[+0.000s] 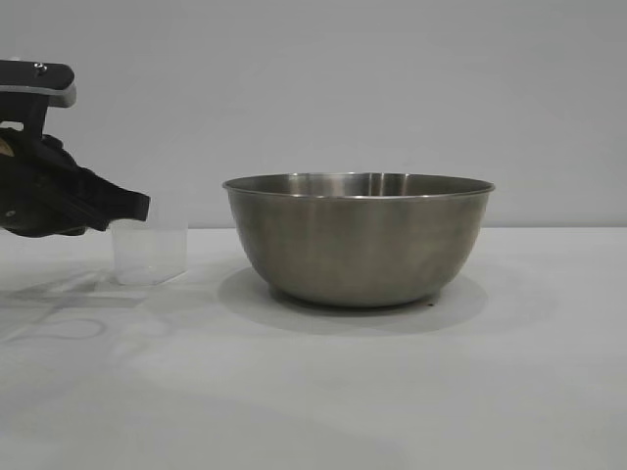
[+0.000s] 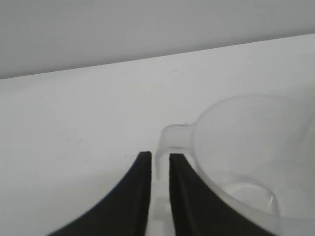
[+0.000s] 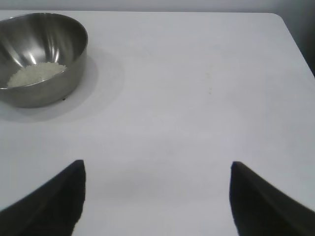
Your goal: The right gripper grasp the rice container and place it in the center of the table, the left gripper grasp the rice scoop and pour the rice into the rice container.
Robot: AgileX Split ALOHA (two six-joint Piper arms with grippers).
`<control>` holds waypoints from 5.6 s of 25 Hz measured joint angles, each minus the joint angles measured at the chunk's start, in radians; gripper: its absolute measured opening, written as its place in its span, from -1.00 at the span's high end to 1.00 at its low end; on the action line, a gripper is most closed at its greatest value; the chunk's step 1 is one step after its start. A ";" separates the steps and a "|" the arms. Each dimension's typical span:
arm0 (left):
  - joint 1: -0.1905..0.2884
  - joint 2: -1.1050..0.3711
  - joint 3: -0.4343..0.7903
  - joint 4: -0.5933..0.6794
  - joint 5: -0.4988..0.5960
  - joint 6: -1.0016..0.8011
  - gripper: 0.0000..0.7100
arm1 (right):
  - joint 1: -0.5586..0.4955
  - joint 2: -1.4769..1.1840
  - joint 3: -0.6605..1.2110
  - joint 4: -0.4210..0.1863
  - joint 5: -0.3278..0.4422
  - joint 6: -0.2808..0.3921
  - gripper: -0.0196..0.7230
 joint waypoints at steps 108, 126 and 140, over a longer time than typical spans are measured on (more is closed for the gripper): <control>0.000 -2.168 0.208 0.326 2.282 -0.145 -0.07 | 0.000 0.000 0.000 0.000 0.000 0.000 -0.44; 0.000 -2.168 0.228 0.284 2.262 -0.179 -0.07 | 0.000 0.000 0.000 0.000 0.000 0.000 -0.44; 0.000 -2.168 0.228 0.278 2.258 -0.149 -0.07 | 0.000 0.000 0.000 0.000 0.000 0.000 -0.44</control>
